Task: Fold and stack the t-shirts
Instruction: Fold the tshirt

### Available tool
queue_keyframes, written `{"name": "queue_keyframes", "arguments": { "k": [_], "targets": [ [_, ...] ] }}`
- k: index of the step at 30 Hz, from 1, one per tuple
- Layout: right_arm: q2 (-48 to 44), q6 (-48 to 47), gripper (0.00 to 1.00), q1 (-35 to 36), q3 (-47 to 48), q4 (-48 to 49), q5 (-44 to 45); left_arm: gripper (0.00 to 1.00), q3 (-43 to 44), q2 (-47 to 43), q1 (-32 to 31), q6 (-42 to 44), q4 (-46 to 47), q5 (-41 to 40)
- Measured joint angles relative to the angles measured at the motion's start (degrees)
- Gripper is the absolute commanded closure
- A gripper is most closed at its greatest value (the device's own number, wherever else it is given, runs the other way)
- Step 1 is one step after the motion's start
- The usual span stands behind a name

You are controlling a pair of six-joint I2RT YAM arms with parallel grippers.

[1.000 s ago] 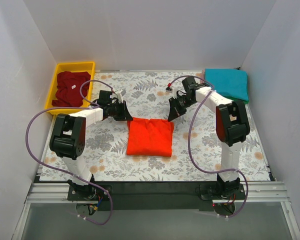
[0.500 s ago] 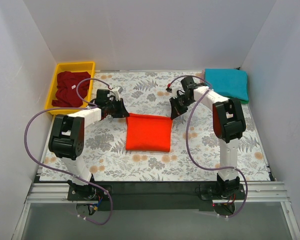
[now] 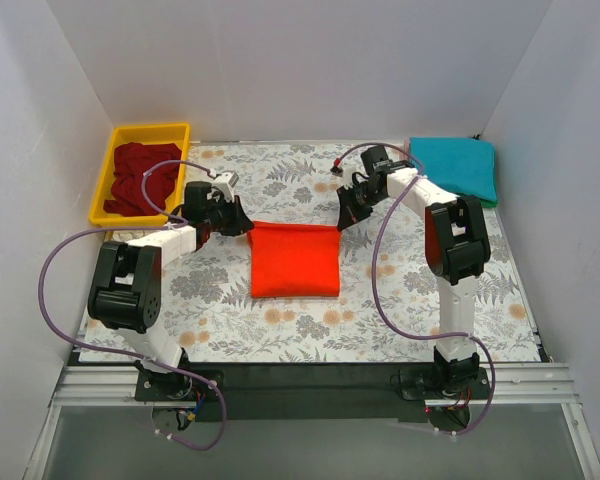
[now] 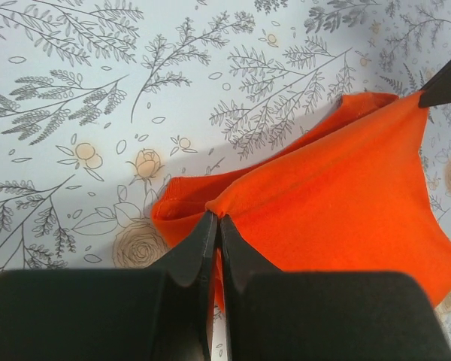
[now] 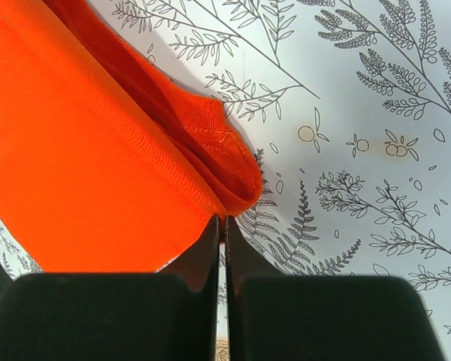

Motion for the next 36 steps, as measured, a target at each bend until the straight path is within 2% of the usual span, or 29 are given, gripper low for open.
{"name": "queue_keyframes", "arguments": {
  "k": [12,24,29,33,35,36],
  "targets": [
    [0.7,0.9,0.99,0.0,5.6,0.5,-4.2,1.00,-2.5,0.2,1.3,-1.2,2.6,-3.0],
    [3.0,2.7,0.99,0.9,5.9,5.0,-6.7,1.00,-4.9,-2.5,1.7,-1.9,3.9,-6.9],
    [8.2,4.6,0.99,1.4,6.4,8.0,-3.9,1.00,-2.5,2.6,2.6,-2.0,3.3,-8.5],
    [9.9,6.5,0.99,1.6,6.9,9.4,-2.8,1.00,1.0,8.0,3.8,-2.3,2.6,-6.8],
    [9.9,7.0,0.99,1.6,7.1,10.5,-1.6,0.96,3.2,9.6,4.3,-2.2,2.2,-6.3],
    [9.9,7.3,0.95,1.7,7.1,10.8,-1.2,0.93,4.5,10.5,4.4,-2.1,1.8,-5.9]
  ]
}}
